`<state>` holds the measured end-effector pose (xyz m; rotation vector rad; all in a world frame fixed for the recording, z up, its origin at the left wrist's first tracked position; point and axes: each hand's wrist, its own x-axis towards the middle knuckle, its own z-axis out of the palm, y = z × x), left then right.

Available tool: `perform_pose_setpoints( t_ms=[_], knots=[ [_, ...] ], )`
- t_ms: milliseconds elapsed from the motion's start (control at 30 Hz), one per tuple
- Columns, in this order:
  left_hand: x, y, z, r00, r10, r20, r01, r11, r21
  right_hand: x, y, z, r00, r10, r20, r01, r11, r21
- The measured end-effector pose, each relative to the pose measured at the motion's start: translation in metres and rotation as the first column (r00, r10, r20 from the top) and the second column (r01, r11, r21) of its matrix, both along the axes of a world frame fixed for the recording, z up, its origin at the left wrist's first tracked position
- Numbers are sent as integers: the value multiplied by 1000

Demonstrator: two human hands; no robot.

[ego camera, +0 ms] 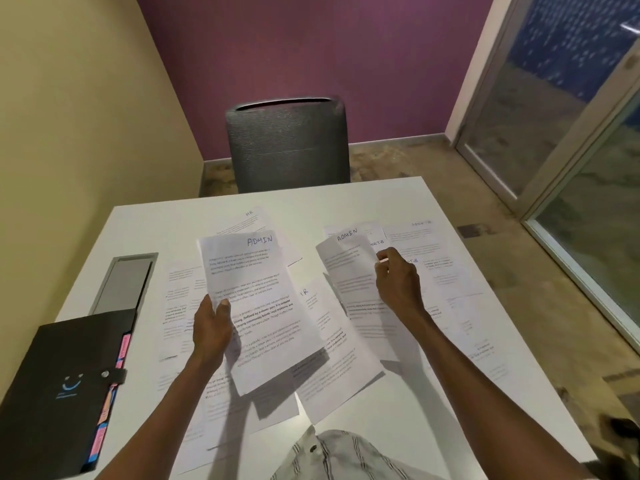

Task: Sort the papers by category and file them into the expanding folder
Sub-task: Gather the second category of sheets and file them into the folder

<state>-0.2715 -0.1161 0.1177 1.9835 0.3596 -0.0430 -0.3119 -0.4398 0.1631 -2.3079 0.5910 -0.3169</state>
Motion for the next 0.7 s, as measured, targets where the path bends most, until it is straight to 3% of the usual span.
perform_pose_setpoints(
  t_ms=[267, 400, 600, 700],
  knots=[
    [2, -7, 24, 997, -20, 71, 18, 999, 27, 9, -2, 63, 984, -29, 176, 10, 994, 107],
    [4, -12, 38, 992, -47, 116, 45, 999, 19, 12, 1, 88, 977, -5, 213, -51, 965, 258],
    [12, -20, 48, 993, -84, 78, 94, 987, -134, 14, 2, 107, 956, 123, 265, -249, 817, 520],
    [11, -28, 53, 991, -128, 49, 136, 953, -269, 18, 6, 107, 955, 105, 276, -263, 730, 631]
  ],
)
